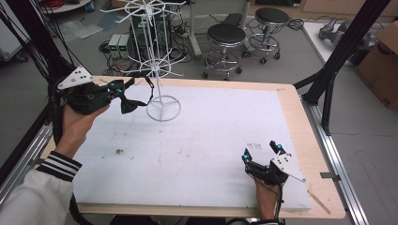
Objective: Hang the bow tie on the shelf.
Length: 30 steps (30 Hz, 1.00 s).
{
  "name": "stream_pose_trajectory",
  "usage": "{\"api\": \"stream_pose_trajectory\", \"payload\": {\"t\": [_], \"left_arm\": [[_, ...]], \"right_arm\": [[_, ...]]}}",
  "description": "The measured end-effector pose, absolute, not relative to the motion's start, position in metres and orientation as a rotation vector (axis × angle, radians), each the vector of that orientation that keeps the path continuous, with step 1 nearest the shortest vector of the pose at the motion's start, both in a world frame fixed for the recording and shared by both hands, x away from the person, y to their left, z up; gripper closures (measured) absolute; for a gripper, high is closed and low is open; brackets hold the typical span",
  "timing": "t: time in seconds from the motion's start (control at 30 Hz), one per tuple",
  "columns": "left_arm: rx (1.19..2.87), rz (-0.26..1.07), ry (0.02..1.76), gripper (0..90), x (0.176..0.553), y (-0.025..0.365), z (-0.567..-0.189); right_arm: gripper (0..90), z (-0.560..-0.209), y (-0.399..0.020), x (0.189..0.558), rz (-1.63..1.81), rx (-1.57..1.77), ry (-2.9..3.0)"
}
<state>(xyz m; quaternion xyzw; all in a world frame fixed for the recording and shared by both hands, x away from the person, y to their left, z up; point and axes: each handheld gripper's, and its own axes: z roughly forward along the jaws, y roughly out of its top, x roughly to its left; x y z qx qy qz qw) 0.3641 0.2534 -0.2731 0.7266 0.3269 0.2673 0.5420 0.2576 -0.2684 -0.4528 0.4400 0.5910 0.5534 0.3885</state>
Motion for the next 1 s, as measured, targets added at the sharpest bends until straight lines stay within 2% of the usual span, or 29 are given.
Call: {"api": "stream_pose_trajectory", "payload": {"t": [1.0], "left_arm": [[1.722, 0.649, 0.909, 85.9, 0.402, 0.247, -0.303]], "right_arm": [[1.7, -0.453, -0.269, 0.258, 1.406, 1.114, 1.501]]}}
